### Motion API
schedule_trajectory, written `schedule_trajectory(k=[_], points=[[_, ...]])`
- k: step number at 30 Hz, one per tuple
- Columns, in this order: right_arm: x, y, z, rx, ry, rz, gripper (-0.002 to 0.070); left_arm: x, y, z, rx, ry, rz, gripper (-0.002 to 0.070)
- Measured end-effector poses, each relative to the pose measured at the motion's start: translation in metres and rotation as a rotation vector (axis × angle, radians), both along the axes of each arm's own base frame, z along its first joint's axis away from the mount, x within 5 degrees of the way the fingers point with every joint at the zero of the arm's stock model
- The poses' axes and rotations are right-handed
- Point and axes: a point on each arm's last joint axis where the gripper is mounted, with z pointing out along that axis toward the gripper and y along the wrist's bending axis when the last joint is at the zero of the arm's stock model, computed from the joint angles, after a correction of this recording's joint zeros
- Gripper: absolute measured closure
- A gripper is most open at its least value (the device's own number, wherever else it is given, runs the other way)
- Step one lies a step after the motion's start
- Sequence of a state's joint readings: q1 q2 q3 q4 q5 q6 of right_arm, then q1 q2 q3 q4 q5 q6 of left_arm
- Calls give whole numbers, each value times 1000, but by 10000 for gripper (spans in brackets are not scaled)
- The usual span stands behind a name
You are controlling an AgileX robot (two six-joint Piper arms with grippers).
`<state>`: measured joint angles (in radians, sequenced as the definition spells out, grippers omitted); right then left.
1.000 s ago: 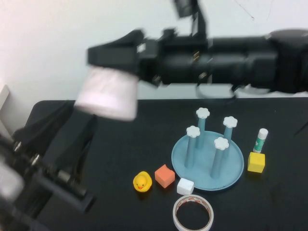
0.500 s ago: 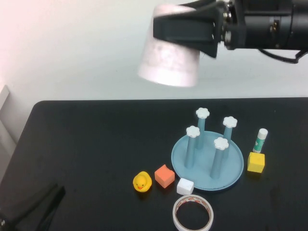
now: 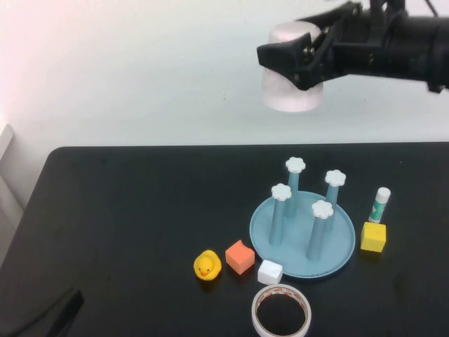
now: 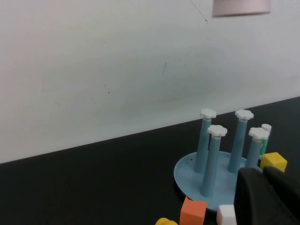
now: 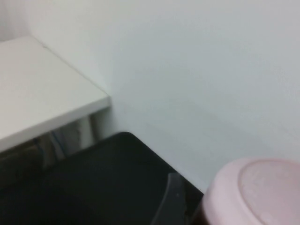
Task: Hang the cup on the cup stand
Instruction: Place the cup on the cup holder
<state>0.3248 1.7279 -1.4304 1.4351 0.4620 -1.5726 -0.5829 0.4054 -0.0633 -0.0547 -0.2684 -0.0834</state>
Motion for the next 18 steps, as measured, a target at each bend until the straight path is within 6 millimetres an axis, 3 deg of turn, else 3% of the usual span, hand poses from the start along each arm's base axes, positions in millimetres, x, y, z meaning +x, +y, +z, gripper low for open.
schedule_trajectory(k=[7,18], points=[[32,6,-60,-69,55,-46,94,0,0,-1,0,13,0,675],[54,8,-115,-178,33,-64,94,0,0,-4,17,44,-2,675]])
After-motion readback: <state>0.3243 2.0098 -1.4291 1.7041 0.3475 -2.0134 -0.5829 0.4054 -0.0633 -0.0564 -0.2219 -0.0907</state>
